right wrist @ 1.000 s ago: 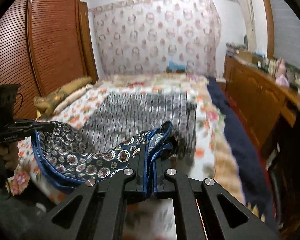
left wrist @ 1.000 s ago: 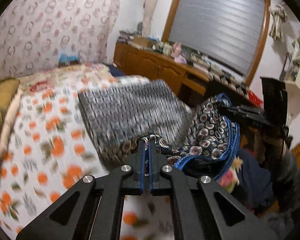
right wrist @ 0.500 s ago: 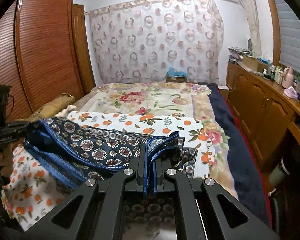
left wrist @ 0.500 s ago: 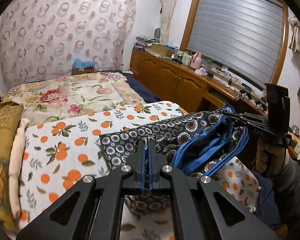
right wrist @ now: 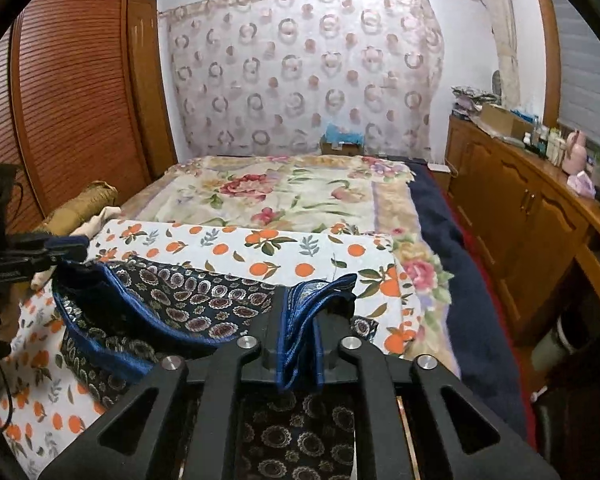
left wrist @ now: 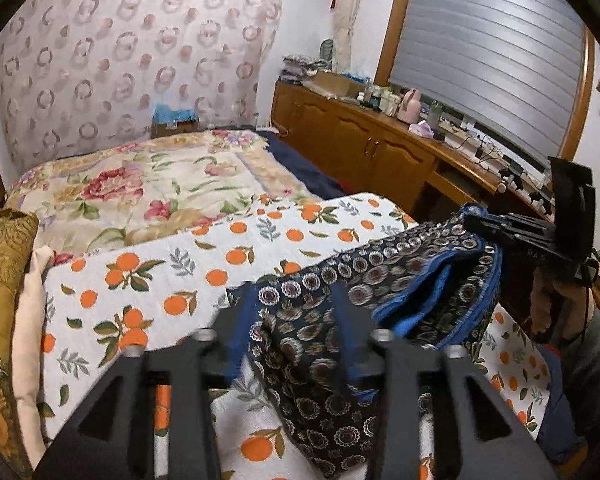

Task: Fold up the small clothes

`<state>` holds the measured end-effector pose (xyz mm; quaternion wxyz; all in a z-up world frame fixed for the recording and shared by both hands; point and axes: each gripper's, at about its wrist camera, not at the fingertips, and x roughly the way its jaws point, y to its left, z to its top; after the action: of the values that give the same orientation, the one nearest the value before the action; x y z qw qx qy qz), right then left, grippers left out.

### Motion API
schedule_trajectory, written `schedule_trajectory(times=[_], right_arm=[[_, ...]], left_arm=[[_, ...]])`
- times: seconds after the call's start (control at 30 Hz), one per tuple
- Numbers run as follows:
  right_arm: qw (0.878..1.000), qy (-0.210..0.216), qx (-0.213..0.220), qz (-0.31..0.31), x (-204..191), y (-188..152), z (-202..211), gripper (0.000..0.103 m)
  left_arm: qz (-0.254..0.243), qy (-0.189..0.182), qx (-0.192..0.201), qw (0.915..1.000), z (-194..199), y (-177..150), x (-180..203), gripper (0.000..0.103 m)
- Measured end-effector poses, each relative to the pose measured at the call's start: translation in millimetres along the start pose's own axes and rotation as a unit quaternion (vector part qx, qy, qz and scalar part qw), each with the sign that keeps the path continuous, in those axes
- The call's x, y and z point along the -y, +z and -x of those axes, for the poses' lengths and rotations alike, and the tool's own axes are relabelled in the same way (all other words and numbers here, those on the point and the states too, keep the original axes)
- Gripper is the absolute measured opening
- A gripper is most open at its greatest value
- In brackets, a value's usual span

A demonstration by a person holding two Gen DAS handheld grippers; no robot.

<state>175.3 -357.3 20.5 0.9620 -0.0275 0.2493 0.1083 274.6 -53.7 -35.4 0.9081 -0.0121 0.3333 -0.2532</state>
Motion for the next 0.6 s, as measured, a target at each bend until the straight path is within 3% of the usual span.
schedule_trajectory(times=[0.03,0.1,0.2,0.43,0.6], right_arm=[[1.0,-0.004,-0.002,0.001,0,1,-1,0.03],[1.0,-0.017,-0.005,-0.001,1,5,-2,0.047],[1.0,-0.022,-0.005,-0.002,4,7,5,0.05],[0.998,-0.027,-0.042,0.046,1,-11,17,0.051],[0.996,-0.011,-0.076,0.055,-4,-18,4,0.051]], left_arm=[[-0.001,-0.002,-0.001,1.0,1,0,-1,0.047],[-0.003,-0.006,-0.004,1.0,3,-2,-2,0.062],[0.002,-0.014,-0.007,0.9999,9,-9,-7,0.079],[0.003,0.002,-0.03,0.9995,18,-38,-17,0.079],[0.006,0.008,-0.053,0.9985,1,-39,-19,0.079]])
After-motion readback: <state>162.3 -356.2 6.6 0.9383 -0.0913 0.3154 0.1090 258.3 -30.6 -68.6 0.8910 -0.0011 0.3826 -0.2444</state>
